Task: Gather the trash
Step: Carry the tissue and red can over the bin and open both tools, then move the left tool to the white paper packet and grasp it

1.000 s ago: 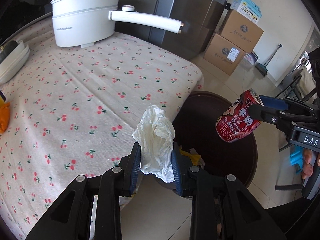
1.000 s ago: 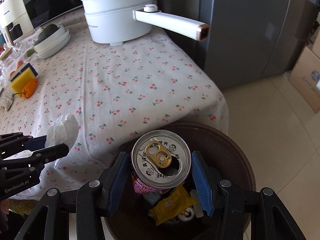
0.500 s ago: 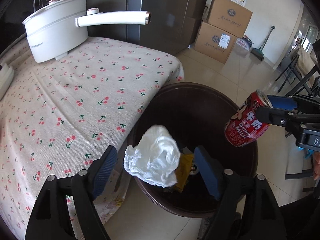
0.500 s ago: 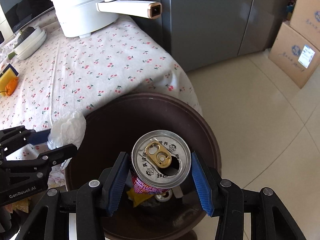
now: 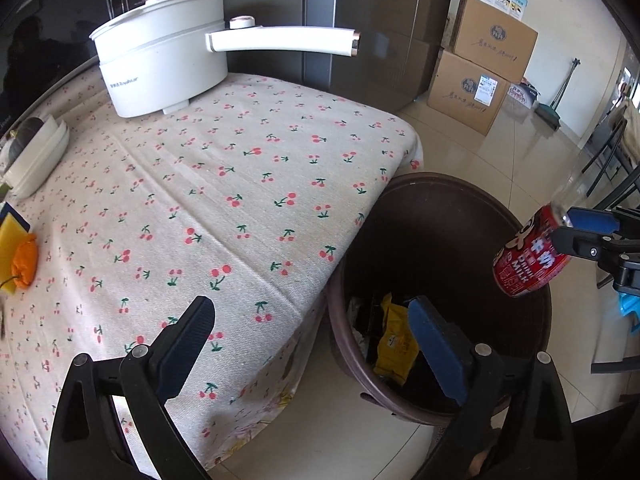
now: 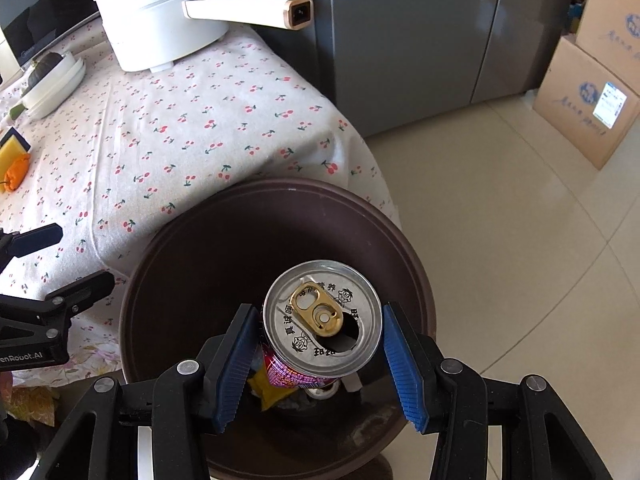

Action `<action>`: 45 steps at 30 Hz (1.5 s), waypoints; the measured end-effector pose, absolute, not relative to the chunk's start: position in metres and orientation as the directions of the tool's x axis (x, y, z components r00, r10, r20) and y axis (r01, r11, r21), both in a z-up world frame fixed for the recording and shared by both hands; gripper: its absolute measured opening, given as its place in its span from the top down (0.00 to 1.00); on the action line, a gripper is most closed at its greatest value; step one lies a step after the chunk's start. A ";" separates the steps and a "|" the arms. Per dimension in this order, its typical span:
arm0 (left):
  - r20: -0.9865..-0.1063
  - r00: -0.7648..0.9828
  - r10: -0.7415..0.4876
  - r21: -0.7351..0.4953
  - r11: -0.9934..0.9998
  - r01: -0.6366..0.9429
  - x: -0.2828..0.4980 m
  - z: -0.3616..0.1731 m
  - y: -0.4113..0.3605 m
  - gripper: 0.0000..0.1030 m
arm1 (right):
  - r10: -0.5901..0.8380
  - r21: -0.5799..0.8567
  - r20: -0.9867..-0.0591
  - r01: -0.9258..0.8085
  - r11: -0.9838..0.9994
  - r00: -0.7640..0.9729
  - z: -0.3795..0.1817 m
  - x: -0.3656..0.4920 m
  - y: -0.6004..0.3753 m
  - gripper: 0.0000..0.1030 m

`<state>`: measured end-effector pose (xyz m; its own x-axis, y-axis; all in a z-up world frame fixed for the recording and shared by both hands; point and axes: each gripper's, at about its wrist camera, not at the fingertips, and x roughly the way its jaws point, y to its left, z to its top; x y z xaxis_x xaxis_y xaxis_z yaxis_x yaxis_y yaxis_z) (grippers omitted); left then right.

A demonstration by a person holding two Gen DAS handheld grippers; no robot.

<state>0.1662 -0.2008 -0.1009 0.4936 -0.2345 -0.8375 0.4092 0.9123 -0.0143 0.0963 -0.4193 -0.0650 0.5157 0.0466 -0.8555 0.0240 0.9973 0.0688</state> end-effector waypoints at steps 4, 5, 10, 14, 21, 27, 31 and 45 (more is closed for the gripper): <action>-0.831 0.512 -0.216 -0.003 0.923 0.385 0.166 -0.094 -0.183 0.03 | 0.057 0.091 -0.855 0.042 0.995 0.516 -0.064 0.097 -0.422 0.27; -0.830 0.515 -0.212 -0.002 0.926 0.377 0.167 -0.093 -0.178 0.02 | 0.056 0.089 -0.854 0.040 0.995 0.518 -0.063 0.097 -0.421 0.26; -0.823 0.536 -0.186 0.010 0.940 0.340 0.167 -0.086 -0.156 0.01 | 0.067 0.093 -0.851 0.024 0.995 0.521 -0.060 0.098 -0.412 0.21; -0.820 0.546 -0.169 0.013 0.950 0.313 0.165 -0.081 -0.138 0.00 | 0.069 0.086 -0.851 0.008 0.996 0.520 -0.058 0.101 -0.403 0.18; -0.820 0.559 -0.125 0.030 0.965 0.259 0.159 -0.077 -0.103 0.00 | 0.086 0.094 -0.847 -0.010 0.995 0.525 -0.052 0.113 -0.384 0.16; -0.822 0.563 -0.084 0.039 0.979 0.202 0.157 -0.076 -0.067 0.00 | 0.103 0.095 -0.840 -0.042 0.995 0.533 -0.047 0.124 -0.358 0.13; -0.823 0.564 -0.063 0.030 0.988 0.154 0.156 -0.074 -0.040 0.00 | 0.115 0.090 -0.840 -0.073 0.993 0.530 -0.045 0.133 -0.335 0.12; -0.835 0.540 0.106 0.090 0.994 -0.055 0.177 -0.069 0.095 0.00 | 0.148 0.062 -0.845 -0.181 0.982 0.514 -0.046 0.171 -0.248 0.10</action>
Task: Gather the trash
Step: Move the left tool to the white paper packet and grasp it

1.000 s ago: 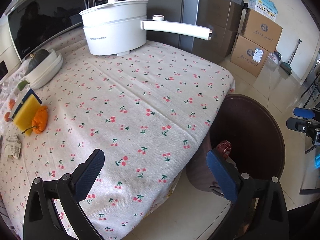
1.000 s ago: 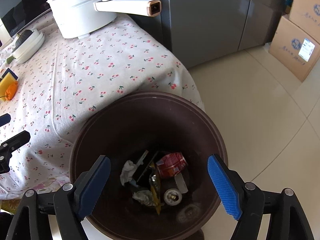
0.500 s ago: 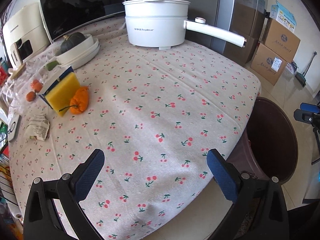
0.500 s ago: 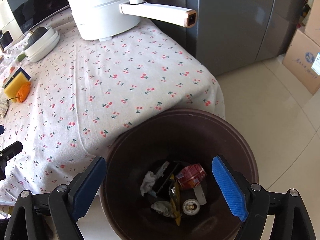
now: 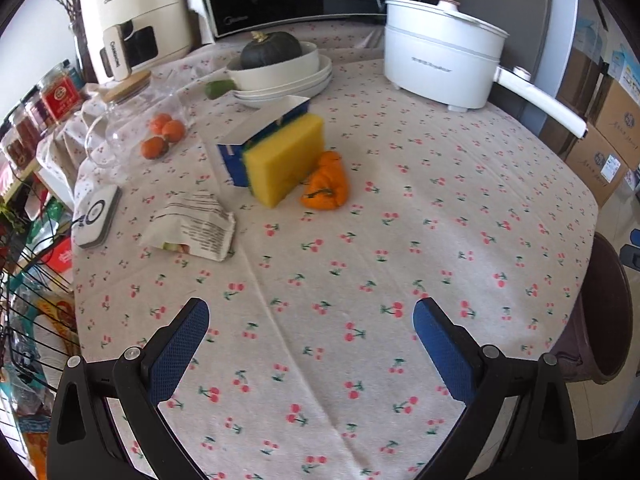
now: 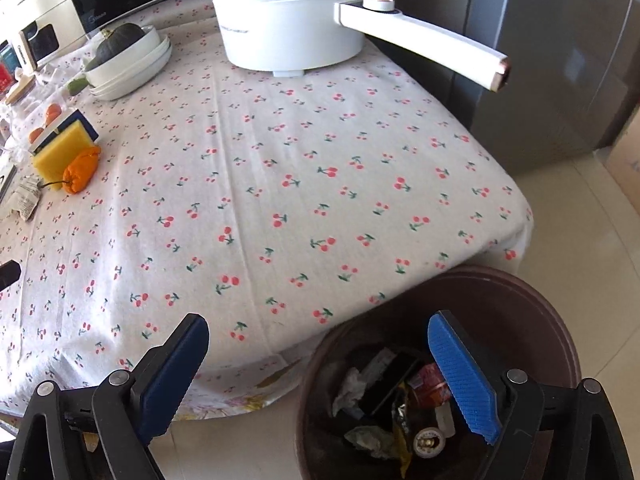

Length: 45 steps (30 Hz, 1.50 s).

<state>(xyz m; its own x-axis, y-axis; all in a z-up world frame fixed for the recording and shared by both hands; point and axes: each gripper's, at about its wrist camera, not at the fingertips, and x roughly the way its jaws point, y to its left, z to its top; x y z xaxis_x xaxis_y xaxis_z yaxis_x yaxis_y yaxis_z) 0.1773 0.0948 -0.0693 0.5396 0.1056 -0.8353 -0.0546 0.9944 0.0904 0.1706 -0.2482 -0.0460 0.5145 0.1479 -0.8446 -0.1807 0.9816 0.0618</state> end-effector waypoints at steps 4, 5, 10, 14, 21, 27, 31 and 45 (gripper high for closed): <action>-0.860 0.498 0.112 0.064 0.991 -0.114 0.196 -0.076 0.146 0.00 | 0.178 0.083 -0.849 -0.207 0.975 0.498 -0.053 0.189 -0.216 0.09; -0.856 0.501 0.126 0.070 0.989 -0.128 0.201 -0.077 0.157 0.00 | 0.187 0.091 -0.850 -0.213 0.973 0.493 -0.055 0.194 -0.207 0.09; -0.843 0.517 0.150 0.088 0.986 -0.143 0.228 -0.086 0.197 0.00 | 0.219 0.116 -0.856 -0.239 0.964 0.467 -0.071 0.221 -0.162 0.09; -0.842 0.531 0.100 0.055 0.994 -0.099 0.249 -0.099 0.208 0.00 | 0.228 0.103 -0.865 -0.286 0.953 0.447 -0.085 0.235 -0.129 0.09; -0.852 0.519 0.071 0.067 0.997 -0.028 0.272 -0.131 0.215 0.02 | 0.260 0.075 -0.858 -0.393 0.917 0.442 -0.098 0.245 -0.077 0.09; -0.821 0.571 0.030 0.023 1.000 -0.019 0.269 -0.132 0.222 0.13 | 0.267 0.060 -0.850 -0.421 0.905 0.453 -0.107 0.253 -0.043 0.09; -0.808 0.589 -0.008 -0.023 1.000 -0.018 0.265 -0.128 0.226 0.19 | 0.287 0.087 -0.842 -0.409 0.908 0.457 -0.114 0.262 -0.021 0.09; -0.764 0.640 -0.086 -0.139 0.990 -0.033 0.241 -0.112 0.245 0.21 | 0.335 0.075 -0.771 -0.446 0.892 0.541 -0.120 0.282 0.052 0.09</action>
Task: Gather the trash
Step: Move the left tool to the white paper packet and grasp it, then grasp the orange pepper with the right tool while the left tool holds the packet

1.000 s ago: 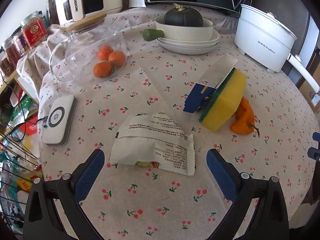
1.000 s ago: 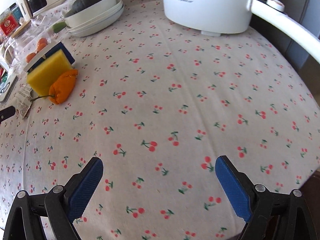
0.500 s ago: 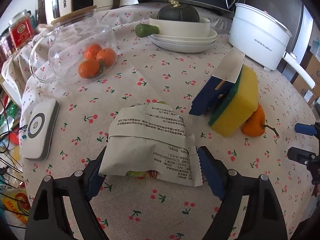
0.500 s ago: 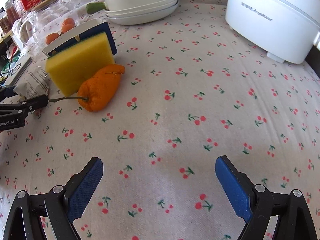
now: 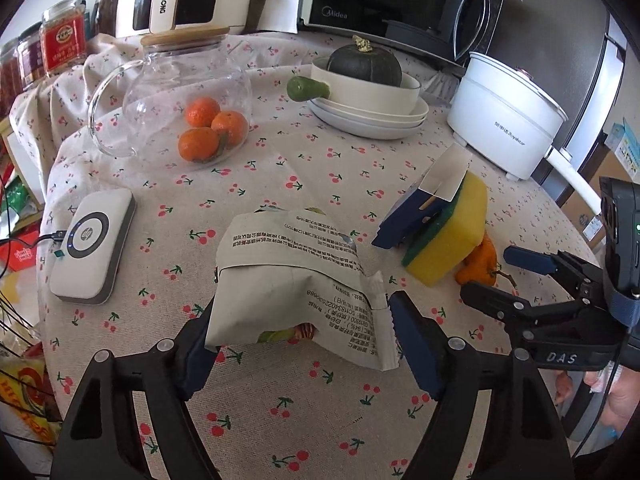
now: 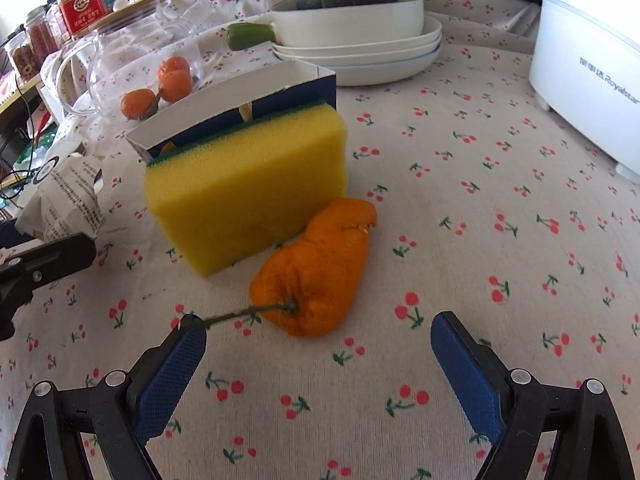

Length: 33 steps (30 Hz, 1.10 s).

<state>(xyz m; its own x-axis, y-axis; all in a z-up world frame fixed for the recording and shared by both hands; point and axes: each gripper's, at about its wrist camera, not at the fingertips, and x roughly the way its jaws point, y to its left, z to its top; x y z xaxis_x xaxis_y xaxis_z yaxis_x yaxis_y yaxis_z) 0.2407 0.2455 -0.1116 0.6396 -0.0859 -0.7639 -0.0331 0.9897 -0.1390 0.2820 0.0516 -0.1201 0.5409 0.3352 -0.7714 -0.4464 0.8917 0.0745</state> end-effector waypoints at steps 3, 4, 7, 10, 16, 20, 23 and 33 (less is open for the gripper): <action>-0.762 0.641 -0.090 -0.140 0.990 -0.027 0.239 -0.113 0.245 0.21 | 0.362 0.094 -0.757 -0.457 0.884 0.545 -0.120 0.290 0.058 0.19; -0.763 0.640 -0.088 -0.138 0.990 -0.028 0.239 -0.113 0.244 0.21 | 0.366 0.095 -0.756 -0.463 0.881 0.542 -0.121 0.292 0.059 0.30; -0.775 0.629 -0.071 -0.118 0.992 -0.034 0.241 -0.114 0.240 0.21 | 0.374 0.090 -0.752 -0.477 0.874 0.543 -0.121 0.288 0.060 0.44; -0.778 0.626 -0.051 -0.088 0.996 -0.027 0.242 -0.111 0.232 0.21 | 0.381 0.089 -0.751 -0.489 0.868 0.539 -0.114 0.283 0.053 0.63; -0.785 0.620 -0.013 -0.015 1.000 0.002 0.234 -0.098 0.204 0.21 | 0.357 0.054 -0.761 -0.494 0.868 0.542 -0.102 0.267 0.028 0.65; -0.783 0.621 -0.025 -0.011 1.000 0.026 0.222 -0.086 0.185 0.21 | 0.348 0.057 -0.763 -0.480 0.875 0.544 -0.091 0.253 0.008 0.66; -0.779 0.626 -0.031 -0.006 0.999 0.042 0.211 -0.077 0.170 0.21 | 0.347 0.061 -0.761 -0.472 0.879 0.548 -0.081 0.243 -0.006 0.66; -0.773 0.633 -0.052 0.002 0.996 0.085 0.168 -0.056 0.120 0.21 | 0.338 0.076 -0.747 -0.431 0.899 0.573 -0.053 0.203 -0.054 0.66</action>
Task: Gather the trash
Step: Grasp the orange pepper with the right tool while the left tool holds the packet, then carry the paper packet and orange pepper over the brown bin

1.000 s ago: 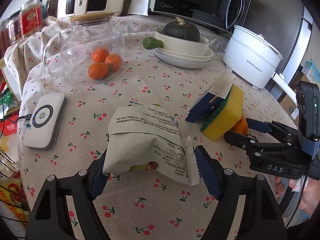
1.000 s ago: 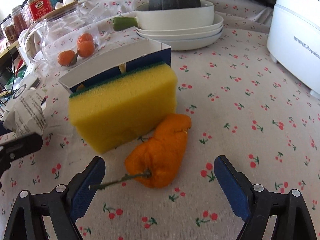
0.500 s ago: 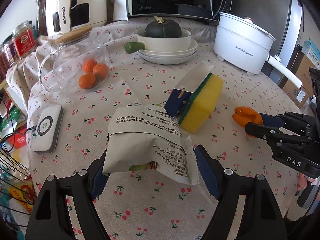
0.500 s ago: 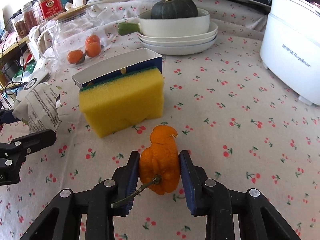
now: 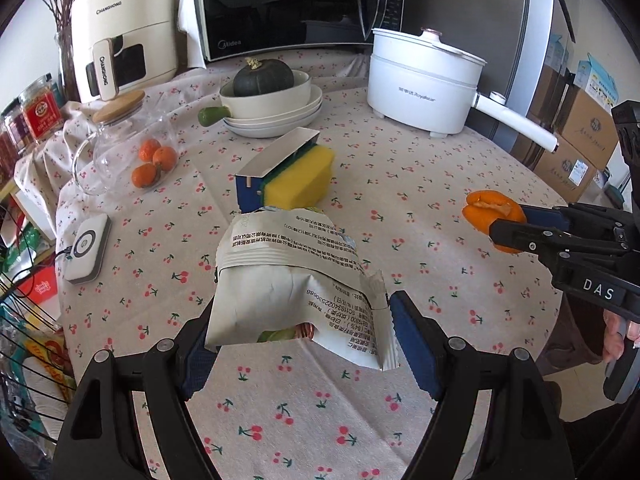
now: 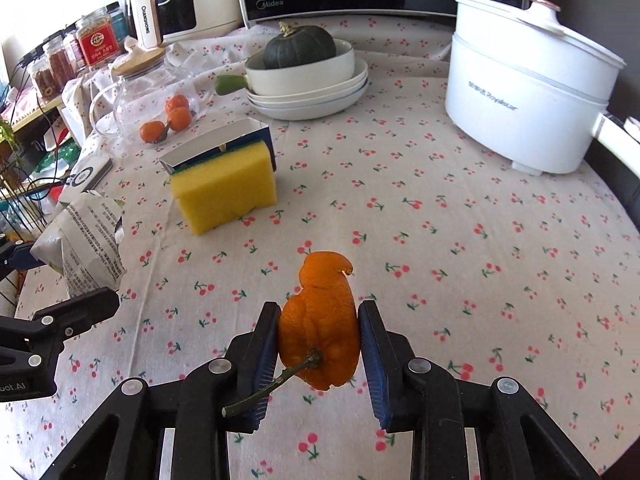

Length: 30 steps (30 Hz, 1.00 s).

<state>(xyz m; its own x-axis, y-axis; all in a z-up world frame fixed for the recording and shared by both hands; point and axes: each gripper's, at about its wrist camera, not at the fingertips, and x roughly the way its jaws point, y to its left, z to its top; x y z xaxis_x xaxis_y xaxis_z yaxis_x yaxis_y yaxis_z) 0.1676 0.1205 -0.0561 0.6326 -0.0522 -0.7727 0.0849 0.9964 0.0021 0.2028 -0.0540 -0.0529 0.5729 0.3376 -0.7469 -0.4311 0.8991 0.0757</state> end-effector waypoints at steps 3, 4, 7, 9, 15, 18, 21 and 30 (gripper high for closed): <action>-0.767 0.638 -0.071 -0.011 0.995 0.098 0.157 -0.050 0.107 0.21 | 0.334 0.078 -0.745 -0.421 0.904 0.578 -0.047 0.192 -0.067 0.66; -0.764 0.640 -0.078 -0.018 0.995 0.100 0.153 -0.048 0.103 0.21 | 0.333 0.078 -0.743 -0.419 0.905 0.581 -0.046 0.188 -0.072 0.66; -0.758 0.646 -0.093 -0.029 0.994 0.110 0.143 -0.045 0.090 0.21 | 0.339 0.077 -0.732 -0.423 0.903 0.590 -0.042 0.174 -0.086 0.66; -0.752 0.651 -0.099 -0.025 0.992 0.122 0.138 -0.044 0.081 0.21 | 0.339 0.076 -0.731 -0.423 0.903 0.592 -0.039 0.165 -0.097 0.66; -0.750 0.651 -0.118 -0.001 0.984 0.177 0.130 -0.044 0.048 0.21 | 0.345 0.061 -0.715 -0.437 0.897 0.608 -0.028 0.141 -0.129 0.66; -0.751 0.646 -0.136 0.010 0.976 0.217 0.129 -0.046 0.028 0.21 | 0.327 0.037 -0.717 -0.435 0.900 0.615 -0.029 0.133 -0.146 0.66; -0.755 0.638 -0.153 0.024 0.965 0.261 0.127 -0.049 0.006 0.21 | 0.310 0.038 -0.723 -0.413 0.910 0.618 -0.033 0.129 -0.167 0.66; -0.769 0.600 -0.221 0.038 0.921 0.388 0.129 -0.059 -0.066 0.20 | 0.244 0.036 -0.733 -0.323 0.946 0.635 -0.040 0.113 -0.241 0.66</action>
